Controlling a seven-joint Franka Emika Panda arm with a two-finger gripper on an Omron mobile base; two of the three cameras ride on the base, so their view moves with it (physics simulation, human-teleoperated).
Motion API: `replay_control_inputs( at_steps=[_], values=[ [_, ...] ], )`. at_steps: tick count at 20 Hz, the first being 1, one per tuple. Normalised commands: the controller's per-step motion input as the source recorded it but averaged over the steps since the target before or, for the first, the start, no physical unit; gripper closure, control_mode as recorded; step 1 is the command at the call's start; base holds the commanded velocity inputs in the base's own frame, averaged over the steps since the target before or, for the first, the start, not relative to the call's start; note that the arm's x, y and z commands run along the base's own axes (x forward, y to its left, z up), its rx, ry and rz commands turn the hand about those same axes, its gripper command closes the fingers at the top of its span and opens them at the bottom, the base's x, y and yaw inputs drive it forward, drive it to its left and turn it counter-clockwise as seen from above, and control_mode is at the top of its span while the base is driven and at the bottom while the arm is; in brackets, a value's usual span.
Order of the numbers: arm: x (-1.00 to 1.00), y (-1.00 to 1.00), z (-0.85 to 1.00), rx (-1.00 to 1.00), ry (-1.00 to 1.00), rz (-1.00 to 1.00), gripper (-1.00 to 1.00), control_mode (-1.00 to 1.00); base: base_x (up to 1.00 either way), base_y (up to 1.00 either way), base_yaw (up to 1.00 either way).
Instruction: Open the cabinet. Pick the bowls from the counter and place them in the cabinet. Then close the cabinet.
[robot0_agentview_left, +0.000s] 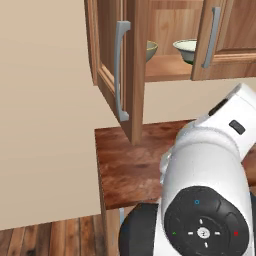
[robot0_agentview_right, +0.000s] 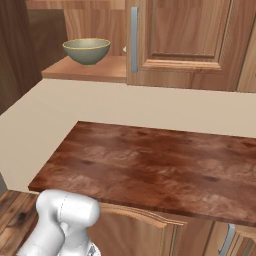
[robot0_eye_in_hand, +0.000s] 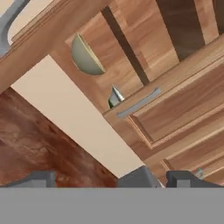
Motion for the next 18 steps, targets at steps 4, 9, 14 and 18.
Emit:
replay_control_inputs(
  at_steps=[4, 9, 14, 18],
  values=[
    [0.00, 0.49, -0.06, -0.27, -0.21, -0.07, -1.00, -1.00, 0.00, 0.00, 0.00],
    [0.00, 0.51, -0.02, -0.27, -0.21, -0.09, -1.00, -1.00, 0.00, 0.00, 0.00],
    [0.06, 0.49, -0.06, -0.24, -0.12, -0.13, -1.00, -1.00, 0.00, 0.00, 0.00],
    [0.46, 0.39, -0.19, -0.21, -0.01, -0.14, -1.00, -1.00, 0.00, 0.00, 0.00]
  ],
)
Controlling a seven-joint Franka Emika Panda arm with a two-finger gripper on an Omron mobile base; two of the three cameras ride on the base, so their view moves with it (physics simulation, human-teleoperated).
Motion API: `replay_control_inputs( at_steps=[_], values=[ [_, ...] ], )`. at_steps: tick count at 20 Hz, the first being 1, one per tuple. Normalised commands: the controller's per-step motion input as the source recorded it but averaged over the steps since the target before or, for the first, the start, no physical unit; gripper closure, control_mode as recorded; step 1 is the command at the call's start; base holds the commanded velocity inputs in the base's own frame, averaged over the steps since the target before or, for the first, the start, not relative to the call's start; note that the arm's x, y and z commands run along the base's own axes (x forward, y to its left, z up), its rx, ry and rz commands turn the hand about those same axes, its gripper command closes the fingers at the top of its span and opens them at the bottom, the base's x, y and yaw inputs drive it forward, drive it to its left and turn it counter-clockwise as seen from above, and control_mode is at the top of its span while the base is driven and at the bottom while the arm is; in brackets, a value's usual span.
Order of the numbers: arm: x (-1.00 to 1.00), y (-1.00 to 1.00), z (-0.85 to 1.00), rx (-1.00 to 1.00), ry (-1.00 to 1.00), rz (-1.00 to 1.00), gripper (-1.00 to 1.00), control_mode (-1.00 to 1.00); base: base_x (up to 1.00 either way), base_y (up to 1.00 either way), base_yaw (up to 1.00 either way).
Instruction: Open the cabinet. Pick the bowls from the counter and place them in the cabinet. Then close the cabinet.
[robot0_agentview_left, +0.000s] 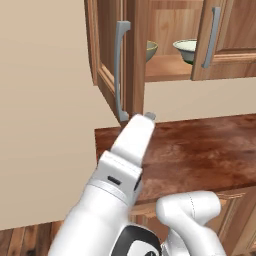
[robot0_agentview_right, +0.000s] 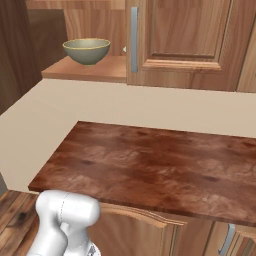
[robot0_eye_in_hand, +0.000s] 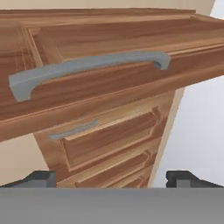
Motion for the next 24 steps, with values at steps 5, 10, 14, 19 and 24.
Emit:
replay_control_inputs(
  at_steps=[5, 10, 14, 19, 24],
  values=[
    [0.68, 0.32, -0.20, -0.19, 0.00, -0.09, -1.00, -1.00, 0.00, 0.00, 0.00],
    [0.78, 0.19, -0.19, -0.15, 0.04, -0.02, -1.00, -1.00, 0.00, 0.00, 0.00],
    [0.71, 0.14, -0.23, -0.12, 0.08, 0.00, -1.00, -1.00, 0.00, 0.00, 0.00],
    [0.32, 0.01, -0.04, -0.11, 0.07, -0.01, -1.00, -1.00, 0.00, 0.00, 0.00],
    [0.11, -0.21, 0.00, -0.07, 0.14, 0.00, -1.00, -1.00, 0.00, 0.00, 0.00]
  ],
)
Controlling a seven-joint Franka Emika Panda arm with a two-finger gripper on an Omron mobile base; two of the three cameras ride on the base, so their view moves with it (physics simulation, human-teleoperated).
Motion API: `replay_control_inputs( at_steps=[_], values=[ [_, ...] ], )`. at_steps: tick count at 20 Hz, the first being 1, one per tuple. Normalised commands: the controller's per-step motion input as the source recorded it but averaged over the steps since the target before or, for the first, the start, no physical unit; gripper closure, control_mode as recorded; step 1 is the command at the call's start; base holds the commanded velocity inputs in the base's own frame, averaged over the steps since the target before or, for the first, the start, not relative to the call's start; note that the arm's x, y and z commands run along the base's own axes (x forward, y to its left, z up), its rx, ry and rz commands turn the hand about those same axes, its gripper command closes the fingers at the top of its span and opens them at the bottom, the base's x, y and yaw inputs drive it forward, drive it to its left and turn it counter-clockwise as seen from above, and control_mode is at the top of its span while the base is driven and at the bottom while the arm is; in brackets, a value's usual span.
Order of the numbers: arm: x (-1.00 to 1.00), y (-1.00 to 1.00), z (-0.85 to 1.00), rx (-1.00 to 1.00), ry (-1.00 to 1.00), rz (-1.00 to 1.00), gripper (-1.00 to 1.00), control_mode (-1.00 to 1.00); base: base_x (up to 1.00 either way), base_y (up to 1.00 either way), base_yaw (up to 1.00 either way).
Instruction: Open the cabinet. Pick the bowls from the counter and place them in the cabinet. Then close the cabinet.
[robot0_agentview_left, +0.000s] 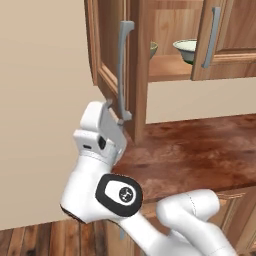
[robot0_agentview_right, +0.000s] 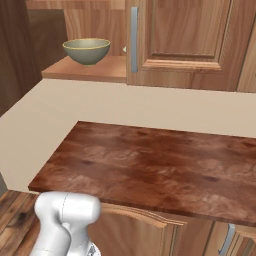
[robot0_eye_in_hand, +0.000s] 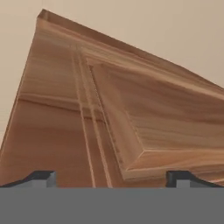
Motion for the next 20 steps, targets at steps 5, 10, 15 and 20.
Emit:
replay_control_inputs(
  at_steps=[5, 10, 15, 20],
  values=[
    [0.02, -0.44, 0.02, -0.05, 0.21, 0.00, -1.00, -1.00, 0.00, 0.00, 0.00],
    [0.19, -0.56, 0.04, -0.04, 0.28, 0.00, -1.00, -1.00, 0.00, 0.00, 0.00],
    [0.62, -0.57, 0.04, -0.04, 0.34, 0.00, -1.00, -1.00, 0.00, 0.00, 0.00],
    [0.94, -0.54, 0.14, -0.03, 0.31, 0.01, -1.00, -1.00, 0.00, 0.00, 0.00]
  ],
)
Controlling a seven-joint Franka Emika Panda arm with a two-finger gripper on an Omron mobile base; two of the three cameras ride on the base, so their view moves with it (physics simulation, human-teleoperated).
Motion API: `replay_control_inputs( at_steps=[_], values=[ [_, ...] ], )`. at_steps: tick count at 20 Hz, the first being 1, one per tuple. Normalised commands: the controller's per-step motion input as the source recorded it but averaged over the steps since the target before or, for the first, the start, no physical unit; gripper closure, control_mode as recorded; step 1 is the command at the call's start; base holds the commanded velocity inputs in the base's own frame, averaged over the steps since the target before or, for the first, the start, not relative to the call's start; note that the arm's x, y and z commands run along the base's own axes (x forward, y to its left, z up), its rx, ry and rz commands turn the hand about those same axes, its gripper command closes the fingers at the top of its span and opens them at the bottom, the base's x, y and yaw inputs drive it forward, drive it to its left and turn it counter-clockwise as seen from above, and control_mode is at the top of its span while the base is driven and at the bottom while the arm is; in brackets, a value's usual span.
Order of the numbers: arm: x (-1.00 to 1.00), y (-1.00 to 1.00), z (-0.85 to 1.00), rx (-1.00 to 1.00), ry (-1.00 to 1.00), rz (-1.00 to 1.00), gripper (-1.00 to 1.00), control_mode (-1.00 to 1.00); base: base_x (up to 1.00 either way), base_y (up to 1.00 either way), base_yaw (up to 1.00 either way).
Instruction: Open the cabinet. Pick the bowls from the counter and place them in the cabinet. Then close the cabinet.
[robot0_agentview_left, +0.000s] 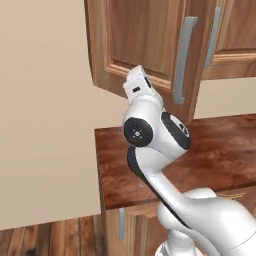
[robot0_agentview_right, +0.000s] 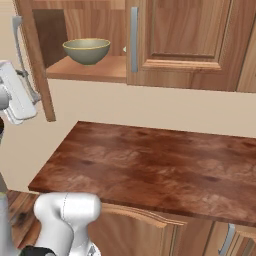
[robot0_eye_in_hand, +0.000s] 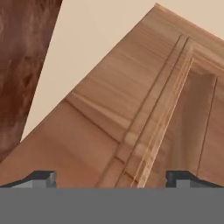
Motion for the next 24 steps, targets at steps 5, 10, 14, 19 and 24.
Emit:
replay_control_inputs(
  at_steps=[5, 10, 14, 19, 24],
  values=[
    [1.00, -0.51, 0.13, -0.03, 0.26, 0.03, -1.00, -1.00, 0.00, 0.00, 0.00],
    [0.97, -0.46, 0.02, -0.02, 0.20, 0.05, -1.00, -1.00, 0.00, 0.00, 0.00],
    [0.76, -0.40, -0.02, -0.04, 0.12, 0.06, -1.00, -1.00, 0.00, 0.00, 0.00],
    [0.63, -0.35, -0.24, -0.05, 0.05, 0.04, -1.00, -1.00, 0.00, 0.00, 0.00],
    [0.57, -0.30, -0.39, -0.06, 0.00, 0.02, -1.00, -1.00, 0.00, 0.00, 0.00]
  ],
)
